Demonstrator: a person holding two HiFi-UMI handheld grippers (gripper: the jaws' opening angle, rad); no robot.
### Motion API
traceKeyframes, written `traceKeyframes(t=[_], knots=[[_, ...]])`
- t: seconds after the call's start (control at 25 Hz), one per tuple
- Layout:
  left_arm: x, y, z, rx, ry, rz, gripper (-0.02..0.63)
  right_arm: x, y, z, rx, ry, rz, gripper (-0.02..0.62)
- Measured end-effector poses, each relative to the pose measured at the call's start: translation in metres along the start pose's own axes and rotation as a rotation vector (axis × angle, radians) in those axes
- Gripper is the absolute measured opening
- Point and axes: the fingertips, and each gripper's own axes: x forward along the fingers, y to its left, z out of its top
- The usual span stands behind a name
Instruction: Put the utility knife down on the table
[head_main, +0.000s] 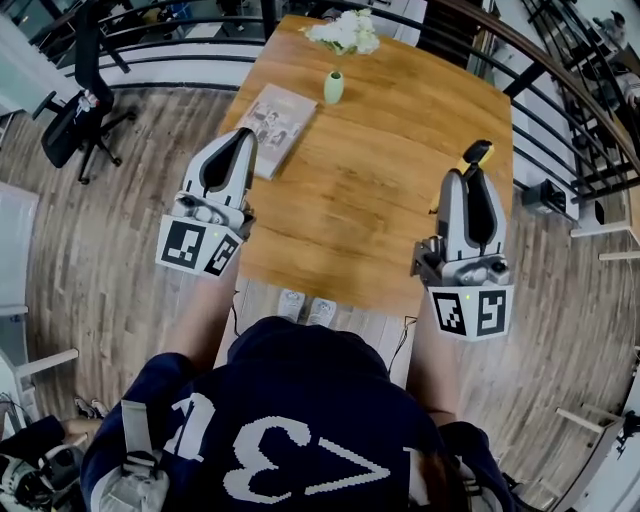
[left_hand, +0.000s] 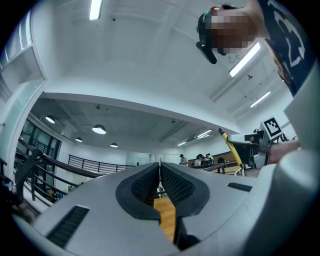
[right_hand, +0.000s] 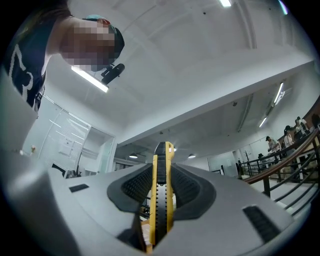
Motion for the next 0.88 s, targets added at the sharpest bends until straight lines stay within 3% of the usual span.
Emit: traceKeyframes(t=[0.32,0.68,0.88], knots=[[-0.002,-0.004,-0.05,-0.056,0.068,-0.01,0.025,-0.004,-0.008,-0.092,0.013,0.225,-0.024,0.126],[-0.019,-0.007,-0.108,-0.117,0.164,-0.002,0.025,-0.044,-0.027,-0.256,0.147,0.556,-0.109,0.126],[-0.026,-0.008,-0.126,-0.131,0.199,0.003,0.025,-0.074,-0.033,-0.344,0.134,0.738,-0.136,0.126]])
